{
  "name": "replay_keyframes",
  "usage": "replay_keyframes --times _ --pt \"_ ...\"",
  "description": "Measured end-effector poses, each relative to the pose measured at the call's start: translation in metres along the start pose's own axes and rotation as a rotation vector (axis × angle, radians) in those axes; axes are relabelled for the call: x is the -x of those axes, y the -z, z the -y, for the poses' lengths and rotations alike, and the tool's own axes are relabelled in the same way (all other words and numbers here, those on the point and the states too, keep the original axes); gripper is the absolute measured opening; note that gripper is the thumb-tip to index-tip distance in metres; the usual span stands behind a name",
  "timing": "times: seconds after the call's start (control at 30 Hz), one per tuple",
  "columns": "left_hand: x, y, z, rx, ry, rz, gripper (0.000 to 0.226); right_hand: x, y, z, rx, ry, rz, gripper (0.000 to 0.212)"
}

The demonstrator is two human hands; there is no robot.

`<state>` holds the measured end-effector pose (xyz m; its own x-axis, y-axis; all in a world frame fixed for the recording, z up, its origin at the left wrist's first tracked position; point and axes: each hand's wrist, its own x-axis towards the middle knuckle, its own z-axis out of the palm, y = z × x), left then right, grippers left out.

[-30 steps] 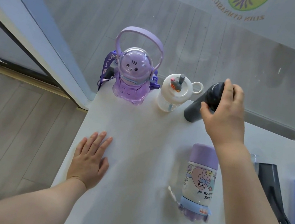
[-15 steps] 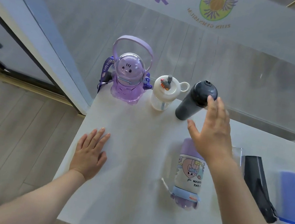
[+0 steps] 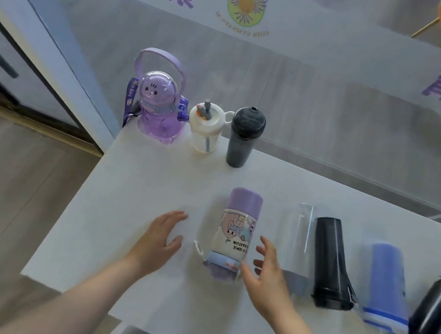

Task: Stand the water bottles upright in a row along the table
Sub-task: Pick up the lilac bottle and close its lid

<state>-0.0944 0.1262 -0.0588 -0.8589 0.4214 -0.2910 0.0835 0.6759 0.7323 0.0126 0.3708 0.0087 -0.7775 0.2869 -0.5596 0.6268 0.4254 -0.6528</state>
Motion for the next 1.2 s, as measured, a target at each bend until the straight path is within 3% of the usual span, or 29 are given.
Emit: replay_keyframes --times 0.1,0.27,0.43,0.57,0.77,1.07,1.2 --pt "0.013 -0.026 -0.026 0.162 0.007 0.085 0.048 0.0 -0.002 -0.008 -0.119 -0.054 0.073 0.079" --pt "0.024 -0.053 -0.058 0.47 0.219 0.008 0.054 -0.001 -0.008 -0.013 -0.234 -0.049 0.193 0.076" --pt "0.029 -0.061 -0.081 0.545 0.26 -0.029 0.063 0.0 -0.011 -0.014 -0.25 -0.043 0.207 0.078" --pt "0.027 -0.065 -0.093 0.692 0.259 0.04 0.05 0.002 -0.004 -0.01 -0.238 -0.031 0.171 0.076" --pt "0.031 -0.059 -0.101 0.696 0.248 0.04 0.049 0.012 0.003 -0.003 -0.296 -0.059 0.18 0.08" --pt "0.026 -0.025 -0.129 0.632 0.114 0.022 0.044 0.031 0.031 0.014 -0.708 -0.104 0.216 0.037" --pt "0.018 -0.019 -0.149 0.616 0.05 0.064 0.051 0.024 0.049 0.027 -0.822 -0.216 0.265 0.036"
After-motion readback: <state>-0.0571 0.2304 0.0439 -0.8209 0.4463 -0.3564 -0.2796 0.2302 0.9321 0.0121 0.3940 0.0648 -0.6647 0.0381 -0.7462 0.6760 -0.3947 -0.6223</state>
